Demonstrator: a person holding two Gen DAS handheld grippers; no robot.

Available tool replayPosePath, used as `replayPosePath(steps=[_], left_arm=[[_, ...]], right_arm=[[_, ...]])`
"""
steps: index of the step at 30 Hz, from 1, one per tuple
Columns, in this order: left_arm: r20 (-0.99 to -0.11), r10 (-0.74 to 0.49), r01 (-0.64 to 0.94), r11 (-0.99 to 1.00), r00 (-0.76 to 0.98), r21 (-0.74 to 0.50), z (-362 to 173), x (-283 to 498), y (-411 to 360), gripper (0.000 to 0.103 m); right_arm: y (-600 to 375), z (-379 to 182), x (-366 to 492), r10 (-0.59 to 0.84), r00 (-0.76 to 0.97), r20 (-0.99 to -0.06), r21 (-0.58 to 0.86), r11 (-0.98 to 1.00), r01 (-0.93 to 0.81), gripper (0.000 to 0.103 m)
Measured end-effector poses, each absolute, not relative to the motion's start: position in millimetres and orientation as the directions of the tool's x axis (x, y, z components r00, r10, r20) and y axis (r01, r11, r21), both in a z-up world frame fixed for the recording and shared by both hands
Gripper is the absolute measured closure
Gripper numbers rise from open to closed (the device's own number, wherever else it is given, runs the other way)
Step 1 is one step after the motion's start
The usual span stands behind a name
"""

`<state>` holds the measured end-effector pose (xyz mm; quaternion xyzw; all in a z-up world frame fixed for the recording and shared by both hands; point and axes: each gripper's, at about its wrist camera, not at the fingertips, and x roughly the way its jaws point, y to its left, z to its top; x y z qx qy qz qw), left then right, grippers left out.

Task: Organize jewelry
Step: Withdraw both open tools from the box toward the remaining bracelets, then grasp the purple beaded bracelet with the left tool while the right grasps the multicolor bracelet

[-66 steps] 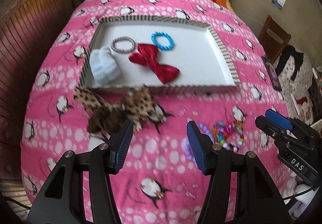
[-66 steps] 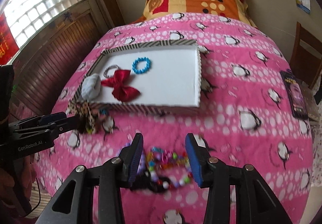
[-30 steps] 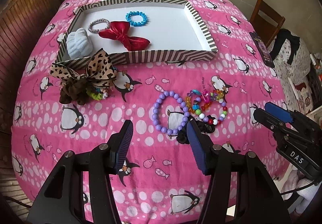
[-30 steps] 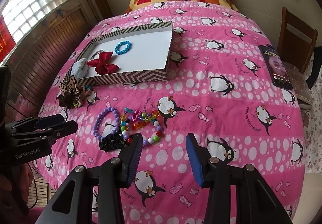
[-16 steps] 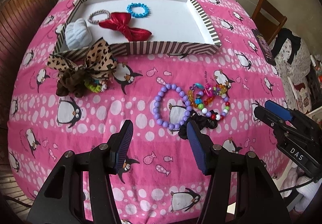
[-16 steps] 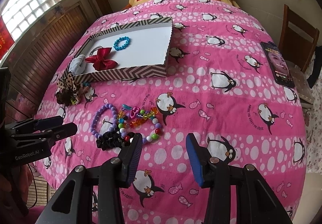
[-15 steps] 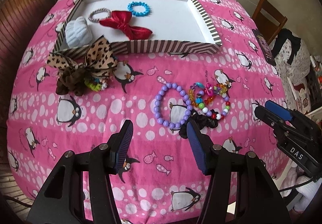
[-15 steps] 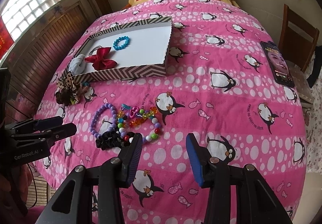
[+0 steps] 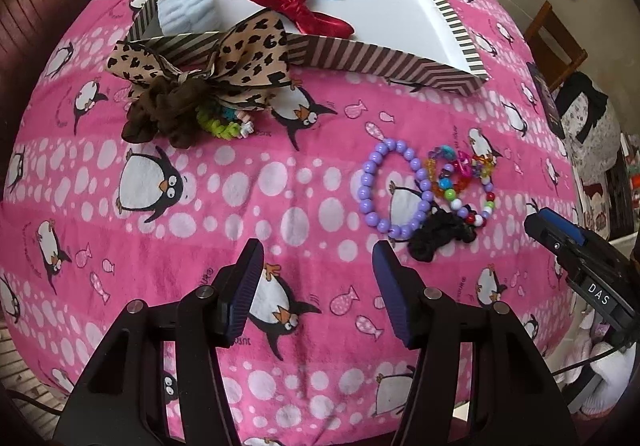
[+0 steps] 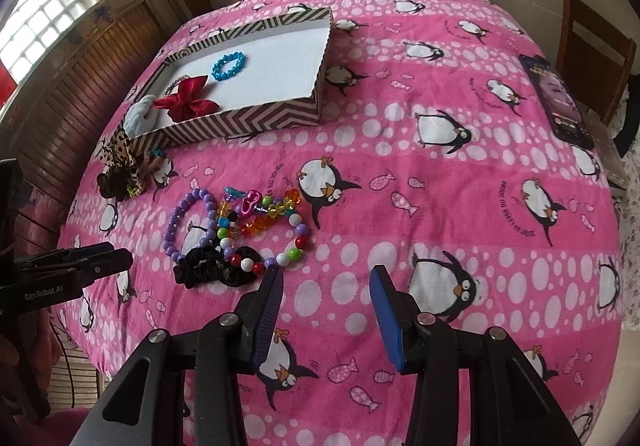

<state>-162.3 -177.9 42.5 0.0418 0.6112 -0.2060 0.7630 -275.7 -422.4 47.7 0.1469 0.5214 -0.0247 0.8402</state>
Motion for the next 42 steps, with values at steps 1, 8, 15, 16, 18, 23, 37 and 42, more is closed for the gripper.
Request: replayPosePath(steps=[1, 8, 15, 16, 18, 23, 37, 42], left_arm=[[-0.951, -0.26, 0.365, 0.913, 0.169, -0.185, 41.2, -161.5, -178.8, 0.047], [-0.952, -0.248, 0.391, 0.906, 0.177, -0.163, 33.9, -150.4, -198.7, 0.047], [-0.957, -0.214, 0.444, 0.89, 0.194, -0.109, 24.9, -142.7, -217.2, 0.047], [-0.958, -0.209, 0.449, 0.888, 0.195, -0.103, 23.5, -141.8, -219.0, 0.047], [-0.958, -0.205, 0.461, 0.883, 0.2, -0.093, 21.1, -139.5, -223.8, 0.047], [-0.959, -0.172, 0.508, 0.861, 0.225, -0.035, 14.2, -141.1, -235.5, 0.047], [-0.951, -0.239, 0.507, 0.855, 0.197, -0.109, 20.0, -137.5, -228.2, 0.095], [-0.933, -0.29, 0.494, 0.856, 0.212, -0.154, 49.7, -137.3, -214.7, 0.095]], right_arm=[[-421.6, 46.3, -273.5, 0.114, 0.455, -0.883, 0.224, 0.955, 0.194, 0.06], [-414.1, 37.4, -254.1, 0.155, 0.464, -0.872, 0.256, 0.953, 0.161, 0.06], [-407.9, 27.7, -243.6, 0.153, 0.448, -0.881, 0.236, 0.962, 0.136, 0.06], [-406.9, 26.2, -241.8, 0.149, 0.448, -0.882, 0.231, 0.964, 0.134, 0.06], [-405.9, 23.8, -237.9, 0.139, 0.453, -0.881, 0.221, 0.966, 0.135, 0.061], [-400.4, 13.9, -228.3, 0.09, 0.441, -0.893, 0.166, 0.977, 0.136, 0.071], [-415.4, 38.0, -263.5, 0.082, 0.521, -0.85, 0.183, 0.972, 0.145, 0.094], [-427.3, 75.4, -284.6, 0.07, 0.588, -0.806, 0.196, 0.969, 0.153, 0.094]])
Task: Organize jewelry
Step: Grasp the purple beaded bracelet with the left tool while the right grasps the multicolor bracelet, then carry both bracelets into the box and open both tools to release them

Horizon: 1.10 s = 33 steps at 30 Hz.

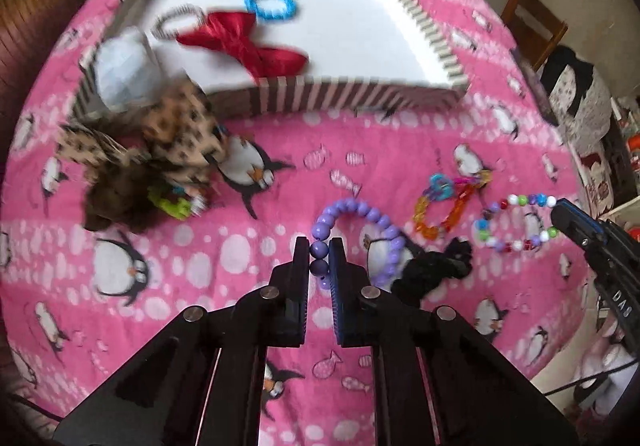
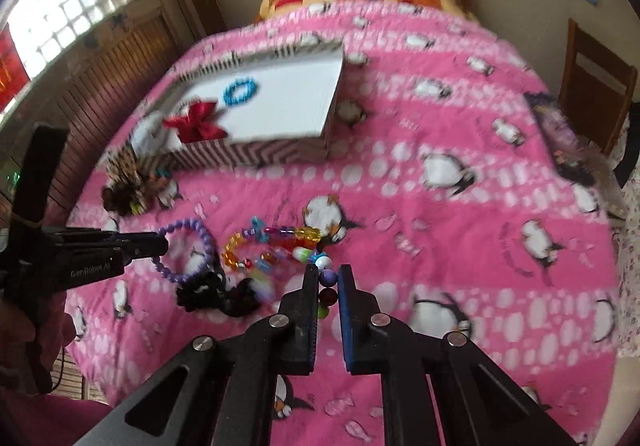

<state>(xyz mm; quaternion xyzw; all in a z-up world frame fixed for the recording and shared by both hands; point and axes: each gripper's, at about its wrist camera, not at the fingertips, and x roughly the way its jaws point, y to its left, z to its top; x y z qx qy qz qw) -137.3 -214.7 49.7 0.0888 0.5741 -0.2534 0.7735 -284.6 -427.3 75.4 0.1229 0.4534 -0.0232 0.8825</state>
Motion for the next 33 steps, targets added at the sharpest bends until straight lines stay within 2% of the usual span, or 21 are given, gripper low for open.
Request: replayPosePath(steps=[5, 12, 33], left_arm=[[-0.905, -0.34, 0.509, 0.844, 0.257, -0.172, 86.4, -140.2, -212.7, 0.095], [-0.872, -0.39, 0.541, 0.821, 0.295, -0.184, 125.0, -147.2, -213.1, 0.095], [-0.846, -0.373, 0.573, 0.813, 0.38, -0.101, 165.4, -114.5, -215.6, 0.095]], right_arm=[[-442.5, 103.8, -296.1, 0.077, 0.641, -0.764, 0.234, 0.958, 0.164, 0.094], [-442.4, 114.8, -293.7, 0.102, 0.661, -0.743, 0.26, 0.955, 0.145, 0.094], [-414.0, 127.2, -250.2, 0.168, 0.679, -0.715, 0.27, 0.962, 0.046, 0.094]])
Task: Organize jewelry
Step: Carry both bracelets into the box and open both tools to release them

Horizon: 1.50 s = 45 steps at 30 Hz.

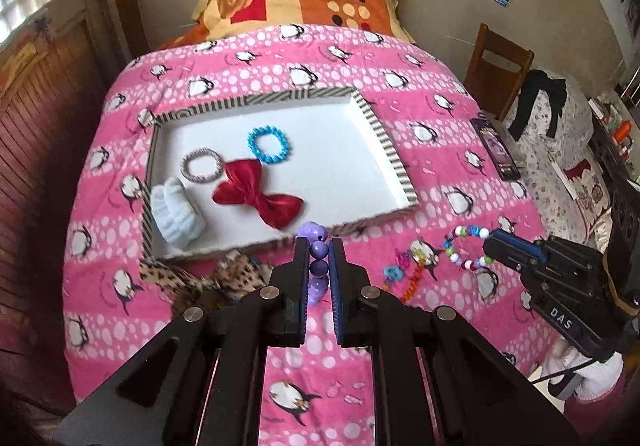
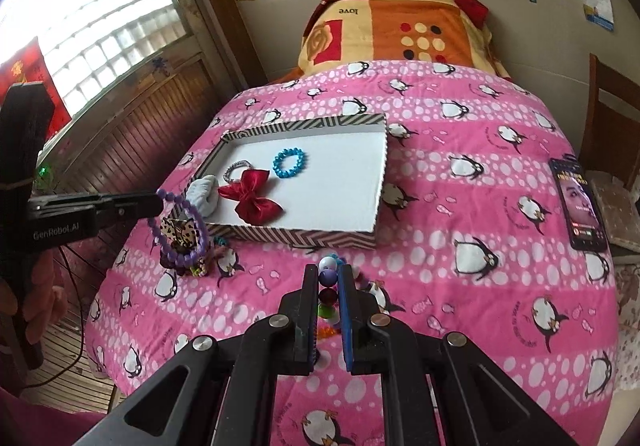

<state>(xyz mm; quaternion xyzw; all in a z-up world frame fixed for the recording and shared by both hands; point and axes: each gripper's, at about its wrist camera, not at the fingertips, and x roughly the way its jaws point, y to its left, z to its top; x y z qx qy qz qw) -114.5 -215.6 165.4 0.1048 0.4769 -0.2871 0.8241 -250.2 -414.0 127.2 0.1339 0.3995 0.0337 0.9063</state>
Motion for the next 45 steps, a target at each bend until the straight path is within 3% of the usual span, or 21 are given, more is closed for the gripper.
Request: replayPosePath(steps=[18, 28, 35, 45], left_arm=[[-0.862, -0.308, 0.546, 0.837, 0.403, -0.044, 152.8, -6.0, -239.8, 0.095], [-0.883, -0.26, 0.509, 0.86, 0.39, -0.028, 107.8, 77.3, -267.2, 0.095], [-0.916, -0.164, 0.411, 0.912, 0.366, 0.001, 65.3, 121.8, -244.2, 0.095], [-0.935, -0.109, 0.373, 0.927, 0.338, 0.027, 37.6, 132.1, -228.0, 0.095]], right_arm=[[-386.8, 138.9, -157.9, 0.208, 0.68, -0.704, 0.264, 0.964, -0.022, 0.094], [-388.1, 98.7, -68.1, 0.294, 0.603, -0.741, 0.382, 0.924, 0.02, 0.094], [-423.3, 54.8, -34.2, 0.206, 0.547, -0.811, 0.342, 0.926, 0.158, 0.094], [-421.6, 26.6, -19.0, 0.22, 0.499, -0.838, 0.338, 0.928, 0.158, 0.094]])
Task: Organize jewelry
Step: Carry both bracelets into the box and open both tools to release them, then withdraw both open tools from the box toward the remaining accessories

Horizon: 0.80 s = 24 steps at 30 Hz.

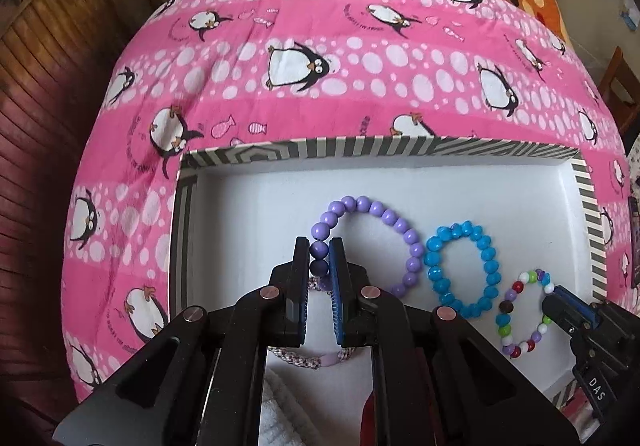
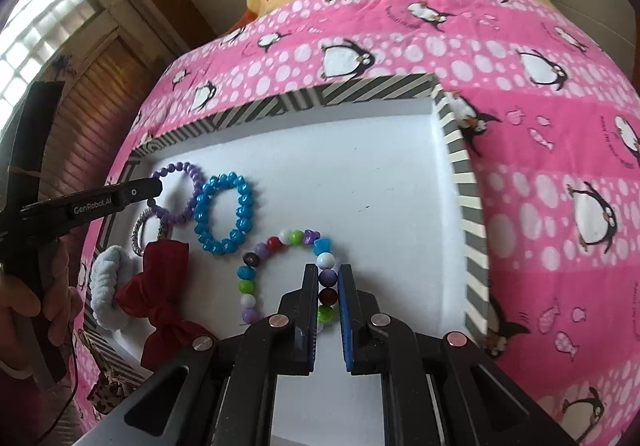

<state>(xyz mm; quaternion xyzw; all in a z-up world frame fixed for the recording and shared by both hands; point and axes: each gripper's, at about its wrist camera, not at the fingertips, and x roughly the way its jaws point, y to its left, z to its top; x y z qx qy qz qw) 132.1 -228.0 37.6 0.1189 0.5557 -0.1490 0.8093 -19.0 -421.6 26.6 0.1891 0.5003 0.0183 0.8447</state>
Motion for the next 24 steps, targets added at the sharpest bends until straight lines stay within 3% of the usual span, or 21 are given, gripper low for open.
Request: replayPosePath(steps=[4, 6, 8, 9, 19, 24], left_arm=[[-0.936, -0.104, 0.352, 0.936, 0.335, 0.022, 37.6, 132.4, -226.4, 0.093], [-0.943, -0.107, 0.343, 0.939, 0.314, 0.008, 38.3, 132.7, -225.6, 0.084], [-0.945, -0.129, 0.335, 0.942, 0.302, -0.021, 40.1, 130.4, -222.0, 0.061], [-0.943, -0.142, 0.33, 0.943, 0.301, -0.037, 42.4, 127.7, -219.8, 0.059], [-0.907, -0.13, 0.351, 0.936, 0.4, 0.021, 82.2, 73.2, -211.4, 0.058], [-0.877, -0.128, 0.377, 0.924, 0.464, 0.065, 99.9, 37.8, -210.0, 0.057]], right_arm=[[-426.6, 27.8, -20.3, 0.212, 0.497, -0.842, 0.342, 0.921, 0.186, 0.092], [-428.9, 29.9, -24.4, 0.232, 0.507, -0.83, 0.363, 0.915, 0.176, 0.083], [-428.1, 32.3, -29.6, 0.235, 0.512, -0.826, 0.363, 0.917, 0.166, 0.081], [-426.1, 34.7, -33.8, 0.227, 0.513, -0.828, 0.354, 0.921, 0.164, 0.08], [-408.5, 72.3, -82.8, 0.198, 0.577, -0.792, 0.317, 0.942, 0.112, 0.075], [-398.6, 86.5, -106.0, 0.165, 0.601, -0.782, 0.28, 0.954, 0.102, 0.066]])
